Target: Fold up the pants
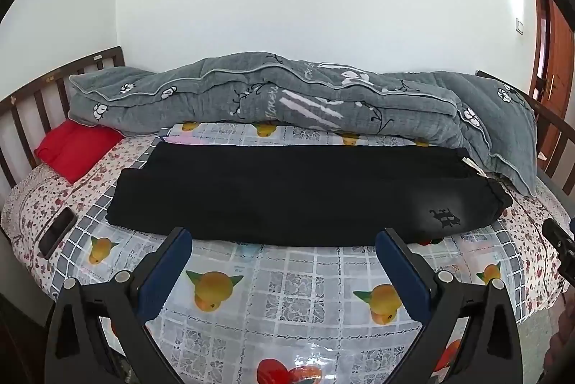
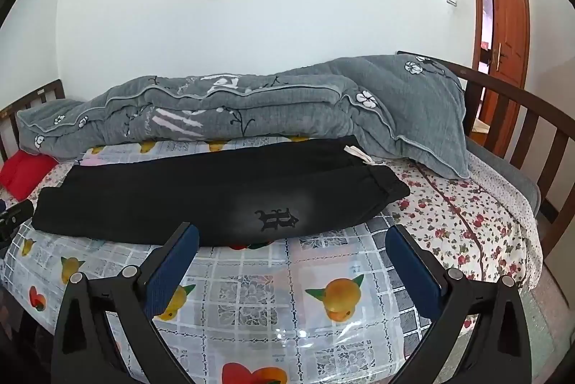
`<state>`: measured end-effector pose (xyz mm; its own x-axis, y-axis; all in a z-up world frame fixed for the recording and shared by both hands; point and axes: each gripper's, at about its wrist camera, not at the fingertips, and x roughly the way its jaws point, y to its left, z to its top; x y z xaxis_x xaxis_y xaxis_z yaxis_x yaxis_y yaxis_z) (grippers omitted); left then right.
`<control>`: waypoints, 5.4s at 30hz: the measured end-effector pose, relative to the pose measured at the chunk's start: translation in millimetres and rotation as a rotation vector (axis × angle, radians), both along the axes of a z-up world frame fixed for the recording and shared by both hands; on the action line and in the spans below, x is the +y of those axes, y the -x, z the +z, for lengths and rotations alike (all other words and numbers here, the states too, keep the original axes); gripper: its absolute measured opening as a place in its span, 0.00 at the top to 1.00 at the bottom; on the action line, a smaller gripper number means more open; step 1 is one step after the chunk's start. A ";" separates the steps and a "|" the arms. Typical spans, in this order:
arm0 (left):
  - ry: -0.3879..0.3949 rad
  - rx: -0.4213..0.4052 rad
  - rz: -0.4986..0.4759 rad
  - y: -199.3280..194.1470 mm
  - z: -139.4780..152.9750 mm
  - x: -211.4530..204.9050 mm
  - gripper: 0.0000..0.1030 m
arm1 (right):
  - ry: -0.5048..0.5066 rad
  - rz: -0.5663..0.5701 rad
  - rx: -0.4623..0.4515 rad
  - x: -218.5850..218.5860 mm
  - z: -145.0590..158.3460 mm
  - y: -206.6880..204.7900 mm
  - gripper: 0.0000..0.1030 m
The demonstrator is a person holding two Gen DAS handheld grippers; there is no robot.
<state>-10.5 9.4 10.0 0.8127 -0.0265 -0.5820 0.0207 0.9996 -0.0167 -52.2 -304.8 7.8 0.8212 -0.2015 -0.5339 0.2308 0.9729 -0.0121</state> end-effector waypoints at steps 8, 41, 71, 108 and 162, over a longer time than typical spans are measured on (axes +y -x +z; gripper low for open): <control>0.003 0.003 -0.002 -0.1 -2.6 0.1 0.00 | -0.006 0.005 -0.004 -1.0 -0.3 1.5 0.01; 0.004 0.001 -0.011 -0.3 -5.9 -3.5 0.00 | -0.007 0.007 -0.016 5.2 4.7 0.7 0.01; -0.019 -0.032 -0.002 -6.0 -9.9 -1.8 0.00 | 0.007 0.014 -0.024 8.5 1.3 2.6 0.01; 0.490 0.174 0.265 -148.6 -194.0 205.5 0.19 | -0.398 -0.048 0.188 -103.9 -181.5 -166.9 0.41; 0.165 0.025 0.262 -338.8 -107.1 163.7 0.30 | -0.289 0.079 0.087 -107.5 -95.6 -367.6 0.61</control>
